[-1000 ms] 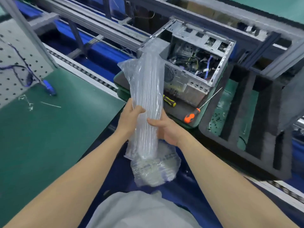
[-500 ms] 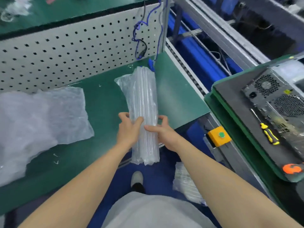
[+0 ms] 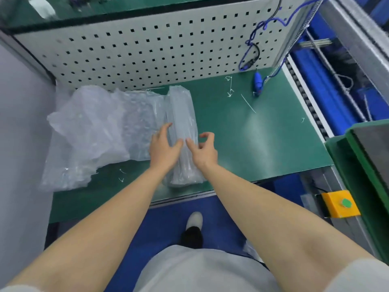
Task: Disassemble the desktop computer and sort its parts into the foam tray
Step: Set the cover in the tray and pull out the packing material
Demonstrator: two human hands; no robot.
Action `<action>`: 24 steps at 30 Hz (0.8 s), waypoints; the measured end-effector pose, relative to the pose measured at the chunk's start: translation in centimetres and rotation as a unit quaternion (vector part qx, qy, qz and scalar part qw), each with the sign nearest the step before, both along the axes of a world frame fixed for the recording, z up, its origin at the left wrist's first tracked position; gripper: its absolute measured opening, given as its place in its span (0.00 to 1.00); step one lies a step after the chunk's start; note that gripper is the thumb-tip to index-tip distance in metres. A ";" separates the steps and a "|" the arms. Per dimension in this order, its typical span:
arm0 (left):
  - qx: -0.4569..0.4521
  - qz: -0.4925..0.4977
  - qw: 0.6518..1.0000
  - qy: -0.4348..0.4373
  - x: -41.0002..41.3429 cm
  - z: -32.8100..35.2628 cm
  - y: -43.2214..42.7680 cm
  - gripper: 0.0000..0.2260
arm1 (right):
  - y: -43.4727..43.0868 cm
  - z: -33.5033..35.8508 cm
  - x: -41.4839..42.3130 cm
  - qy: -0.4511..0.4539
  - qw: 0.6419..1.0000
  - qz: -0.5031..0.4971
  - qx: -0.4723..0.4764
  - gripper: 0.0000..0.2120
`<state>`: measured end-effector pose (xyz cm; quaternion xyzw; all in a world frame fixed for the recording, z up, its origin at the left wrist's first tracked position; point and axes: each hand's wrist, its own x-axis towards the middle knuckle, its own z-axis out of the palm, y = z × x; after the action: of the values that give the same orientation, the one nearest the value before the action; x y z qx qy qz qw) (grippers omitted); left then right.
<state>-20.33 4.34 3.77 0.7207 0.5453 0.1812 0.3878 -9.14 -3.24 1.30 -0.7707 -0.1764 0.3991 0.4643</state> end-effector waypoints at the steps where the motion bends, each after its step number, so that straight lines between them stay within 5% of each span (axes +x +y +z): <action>1: 0.017 -0.031 0.999 0.037 0.0 -0.2 -0.1 0.28 | 0.2 -0.2 -0.1 -0.013 1.000 -0.004 -0.011 0.19; 5: 0.018 -0.113 0.964 0.241 -0.1 -1.6 -0.6 0.25 | 0.4 -0.8 -0.2 -0.002 0.997 0.062 -0.036 0.10; 8: 0.025 -0.068 0.960 0.270 -0.3 -2.0 -0.7 0.28 | -0.2 -0.8 0.0 0.019 0.991 0.130 -0.031 0.16; 17: 0.127 -0.077 0.982 0.116 4.8 0.6 -3.0 0.19 | -3.2 1.0 2.4 -0.040 0.996 0.074 0.026 0.18; 24: 0.088 -0.176 0.980 -0.032 14.6 4.3 -9.5 0.12 | -10.8 5.6 9.5 -0.040 0.995 -0.055 0.072 0.15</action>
<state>-5.69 -5.19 8.04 0.8306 0.3795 0.1802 0.3655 0.35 -14.00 6.88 -0.7595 -0.1800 0.3278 0.5322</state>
